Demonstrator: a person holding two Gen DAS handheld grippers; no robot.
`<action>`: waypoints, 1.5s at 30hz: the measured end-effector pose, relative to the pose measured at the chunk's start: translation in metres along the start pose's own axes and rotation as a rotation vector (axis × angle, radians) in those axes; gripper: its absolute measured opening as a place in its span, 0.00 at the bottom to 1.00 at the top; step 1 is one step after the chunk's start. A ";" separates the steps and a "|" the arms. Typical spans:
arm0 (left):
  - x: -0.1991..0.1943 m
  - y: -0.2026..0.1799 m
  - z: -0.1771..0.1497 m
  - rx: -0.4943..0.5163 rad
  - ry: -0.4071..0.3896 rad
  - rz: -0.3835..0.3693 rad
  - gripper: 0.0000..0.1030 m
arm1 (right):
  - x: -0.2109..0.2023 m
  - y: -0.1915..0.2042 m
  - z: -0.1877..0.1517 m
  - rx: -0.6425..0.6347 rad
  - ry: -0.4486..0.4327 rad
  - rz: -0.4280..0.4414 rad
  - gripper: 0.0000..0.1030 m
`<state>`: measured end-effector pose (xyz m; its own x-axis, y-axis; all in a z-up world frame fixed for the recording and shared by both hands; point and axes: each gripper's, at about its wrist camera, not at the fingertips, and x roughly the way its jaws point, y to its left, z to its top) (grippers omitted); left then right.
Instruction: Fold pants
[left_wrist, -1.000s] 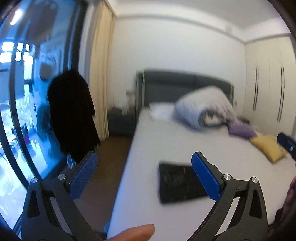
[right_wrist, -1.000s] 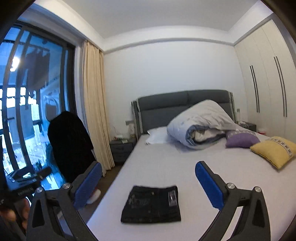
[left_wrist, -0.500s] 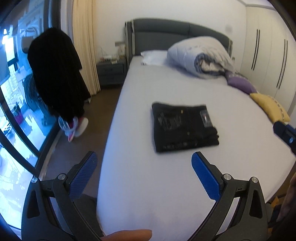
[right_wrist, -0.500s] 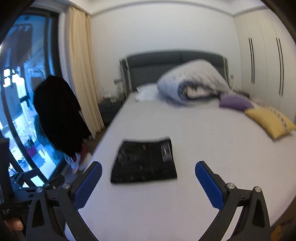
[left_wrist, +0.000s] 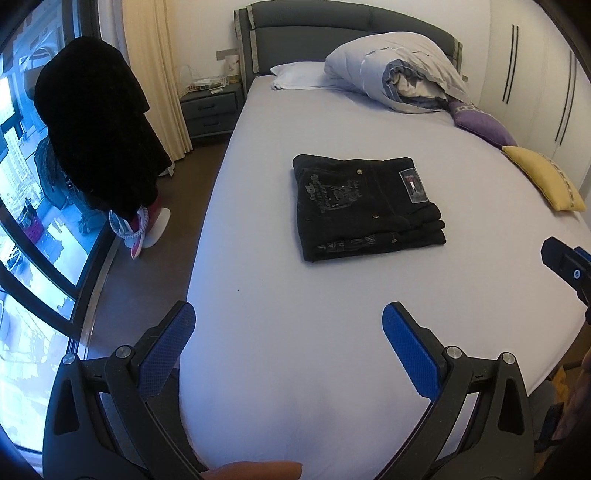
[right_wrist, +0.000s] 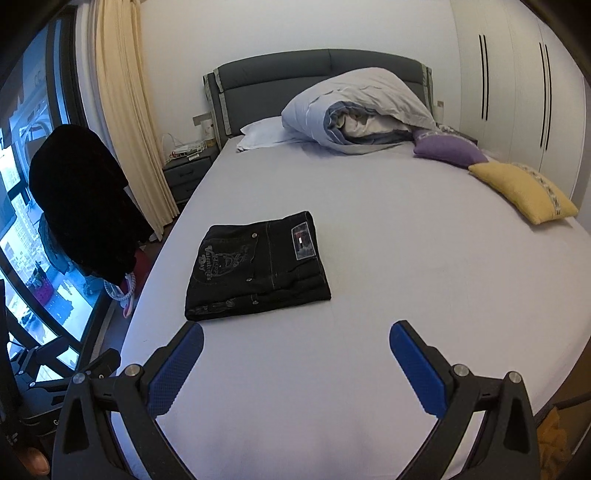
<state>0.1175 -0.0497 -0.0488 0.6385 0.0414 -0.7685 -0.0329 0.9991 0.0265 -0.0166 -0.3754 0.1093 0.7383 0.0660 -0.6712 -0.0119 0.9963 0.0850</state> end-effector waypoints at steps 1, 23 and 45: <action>-0.003 0.000 0.001 0.000 0.001 -0.001 1.00 | 0.000 0.001 0.001 -0.008 -0.002 0.000 1.00; -0.020 0.001 0.004 -0.015 0.000 -0.002 1.00 | 0.000 0.012 -0.001 -0.033 0.016 0.017 1.00; -0.022 -0.003 0.004 -0.029 0.002 0.002 1.00 | 0.004 0.017 -0.006 -0.037 0.026 0.021 1.00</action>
<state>0.1064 -0.0532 -0.0295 0.6371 0.0434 -0.7695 -0.0562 0.9984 0.0098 -0.0177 -0.3580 0.1034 0.7199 0.0881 -0.6885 -0.0524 0.9960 0.0726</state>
